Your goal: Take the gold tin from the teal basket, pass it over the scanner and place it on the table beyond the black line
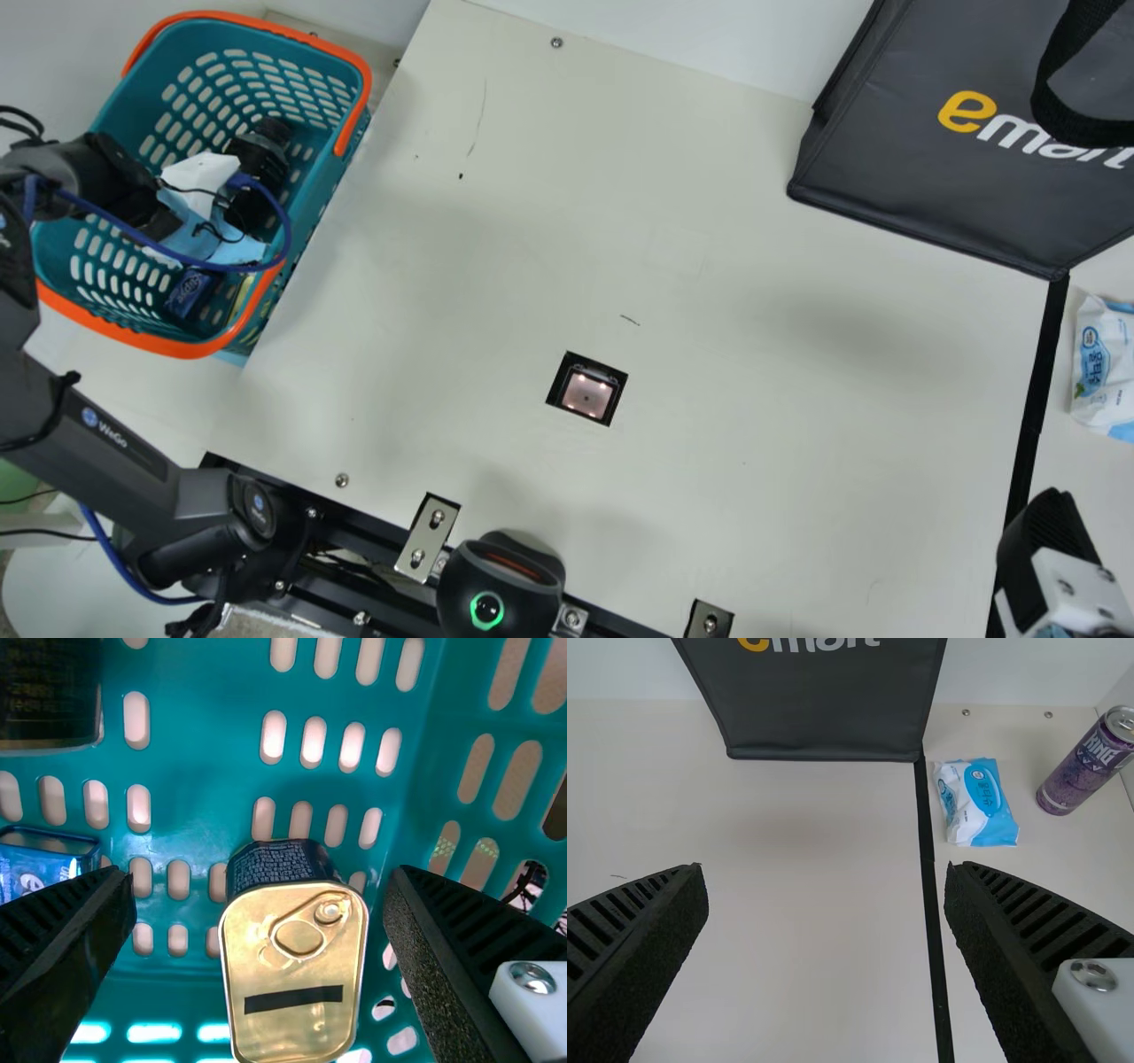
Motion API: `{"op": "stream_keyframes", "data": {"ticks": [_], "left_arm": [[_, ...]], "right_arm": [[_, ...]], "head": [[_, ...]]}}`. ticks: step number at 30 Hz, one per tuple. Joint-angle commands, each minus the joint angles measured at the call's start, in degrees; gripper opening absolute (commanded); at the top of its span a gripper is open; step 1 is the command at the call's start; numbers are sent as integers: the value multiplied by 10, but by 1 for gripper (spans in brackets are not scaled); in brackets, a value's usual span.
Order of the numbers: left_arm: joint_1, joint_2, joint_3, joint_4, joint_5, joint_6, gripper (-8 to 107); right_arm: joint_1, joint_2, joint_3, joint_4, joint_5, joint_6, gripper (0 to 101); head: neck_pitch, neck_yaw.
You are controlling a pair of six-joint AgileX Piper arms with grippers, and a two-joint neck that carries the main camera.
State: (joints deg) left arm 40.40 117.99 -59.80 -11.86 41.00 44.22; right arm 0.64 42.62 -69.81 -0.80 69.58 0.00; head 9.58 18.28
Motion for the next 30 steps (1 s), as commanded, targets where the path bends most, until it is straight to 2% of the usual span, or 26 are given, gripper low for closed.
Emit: {"op": "stream_keyframes", "data": {"ticks": [1,16,30], "left_arm": [[-1,3,-1,4,-4,0,90],[-7,13,15,47,-80,-30,90],[-2,5,16,9,-49,-74,90]], "right_arm": [[0,0,0,0,0,0,95],[0,0,0,0,0,0,95],[0,0,0,0,0,0,95]], "head": [[-17,1],[-17,1],[-17,1]]}}
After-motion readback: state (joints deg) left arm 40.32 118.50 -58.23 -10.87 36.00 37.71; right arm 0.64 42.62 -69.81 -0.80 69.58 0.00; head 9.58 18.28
